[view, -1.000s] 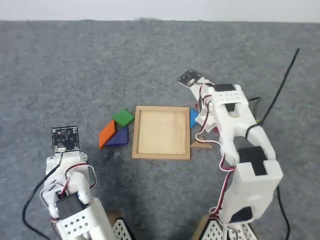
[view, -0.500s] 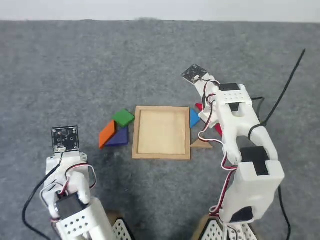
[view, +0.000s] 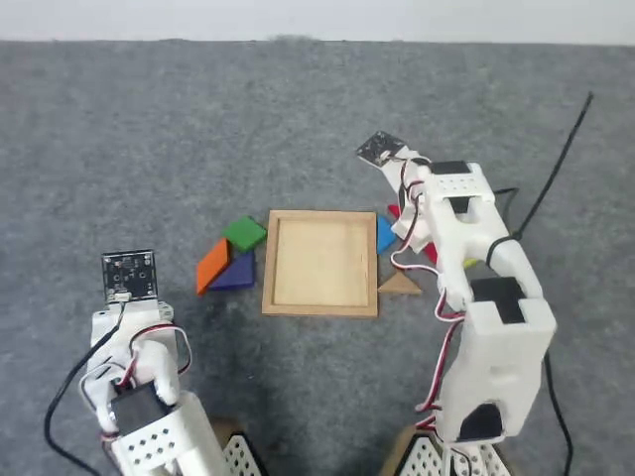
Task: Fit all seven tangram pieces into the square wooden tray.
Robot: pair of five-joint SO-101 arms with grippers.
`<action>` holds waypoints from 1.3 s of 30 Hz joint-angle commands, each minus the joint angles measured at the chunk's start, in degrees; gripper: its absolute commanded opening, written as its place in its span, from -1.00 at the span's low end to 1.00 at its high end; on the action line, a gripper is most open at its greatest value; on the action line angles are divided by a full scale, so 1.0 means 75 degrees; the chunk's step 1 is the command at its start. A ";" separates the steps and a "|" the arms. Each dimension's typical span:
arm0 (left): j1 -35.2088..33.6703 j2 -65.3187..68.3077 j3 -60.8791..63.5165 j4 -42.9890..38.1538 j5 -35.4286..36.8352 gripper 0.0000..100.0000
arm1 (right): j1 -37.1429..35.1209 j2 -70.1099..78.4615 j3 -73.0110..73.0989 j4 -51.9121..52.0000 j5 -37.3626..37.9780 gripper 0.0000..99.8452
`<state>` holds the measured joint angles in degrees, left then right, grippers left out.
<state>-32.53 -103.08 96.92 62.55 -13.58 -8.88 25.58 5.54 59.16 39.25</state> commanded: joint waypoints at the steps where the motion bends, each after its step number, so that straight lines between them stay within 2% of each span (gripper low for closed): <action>1: 0.0000 -0.0117 -0.0064 0.0023 -0.0082 -0.97 | 0.0135 0.0158 -0.0586 0.0229 0.0070 -0.33; 9: 0.0000 -0.0117 -0.0064 0.0023 -0.0082 -0.97 | 0.0135 0.0158 -0.0563 0.0815 -0.0082 -0.55; 21: 0.0000 -0.0117 -0.0064 0.0023 -0.0082 -0.97 | 0.0229 0.0018 -0.0574 0.0850 -0.0738 -0.56; 35: 0.0000 -0.0117 -0.0064 0.0023 -0.0082 -0.97 | 0.0135 -0.2116 0.0973 0.0568 -0.1278 -0.56; 39: 0.0000 -0.0117 -0.0064 0.0023 -0.0082 -0.97 | -0.0182 -0.2690 0.1125 0.0651 -0.1418 -0.56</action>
<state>-32.53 -103.08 96.92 62.55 -13.58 -7.91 12.92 13.36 64.62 30.20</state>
